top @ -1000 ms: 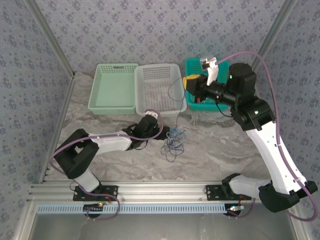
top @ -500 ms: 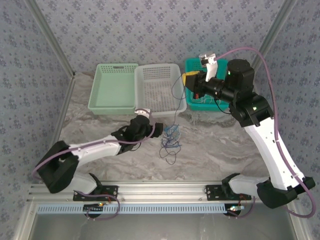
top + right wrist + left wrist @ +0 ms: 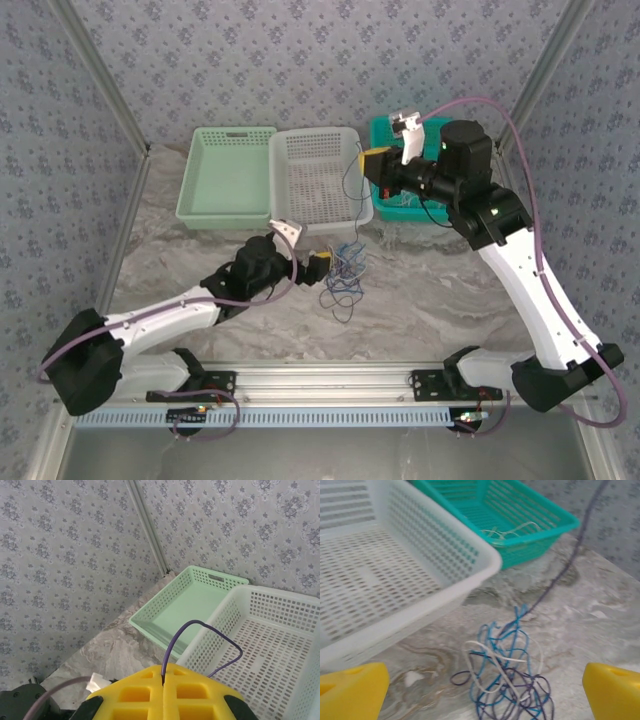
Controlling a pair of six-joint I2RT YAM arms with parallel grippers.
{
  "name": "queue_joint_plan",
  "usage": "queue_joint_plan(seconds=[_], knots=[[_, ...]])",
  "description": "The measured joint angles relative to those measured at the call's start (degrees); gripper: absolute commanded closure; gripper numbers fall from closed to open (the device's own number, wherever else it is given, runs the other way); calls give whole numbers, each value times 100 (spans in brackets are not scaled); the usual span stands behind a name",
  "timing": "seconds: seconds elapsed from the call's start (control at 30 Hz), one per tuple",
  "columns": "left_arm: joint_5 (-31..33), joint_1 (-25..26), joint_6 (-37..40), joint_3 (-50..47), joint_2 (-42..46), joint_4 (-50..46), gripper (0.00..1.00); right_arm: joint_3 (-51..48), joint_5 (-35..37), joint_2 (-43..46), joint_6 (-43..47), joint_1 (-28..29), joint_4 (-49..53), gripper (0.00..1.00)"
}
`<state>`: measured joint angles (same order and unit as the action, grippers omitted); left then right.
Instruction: Untangle the cables
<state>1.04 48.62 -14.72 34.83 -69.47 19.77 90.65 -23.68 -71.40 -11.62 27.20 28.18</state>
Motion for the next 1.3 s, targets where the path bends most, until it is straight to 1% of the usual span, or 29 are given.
queue_joint_plan(seconds=[0.13, 0.33, 0.5, 0.63, 0.83, 1.07, 1.17, 1.3], knots=[[-323, 105, 177, 391, -581, 66, 2, 2, -42, -2, -72, 87, -52, 100], [-393, 179, 271, 984, -1270, 157, 3, 173, -61, -24, -151, 306, -50, 100], [4, 321, 258, 1167, -1613, 258, 5, 365, -57, -24, -216, 527, -55, 100], [566, 439, 151, 1320, -1908, 256, 7, 479, -57, -24, -313, 675, -52, 100], [979, 463, -15, 1665, -2415, 96, 13, 870, 55, -52, -358, 809, 61, 100], [1270, 466, -131, 1753, -2723, -258, 17, 1895, 321, -247, -313, 647, 350, 100], [1362, 466, -173, 1744, -2800, -332, 18, 2337, 337, -361, -293, 463, 422, 100], [1410, 466, -232, 1672, -2822, -332, 16, 2765, 332, -538, -297, 76, 479, 100]])
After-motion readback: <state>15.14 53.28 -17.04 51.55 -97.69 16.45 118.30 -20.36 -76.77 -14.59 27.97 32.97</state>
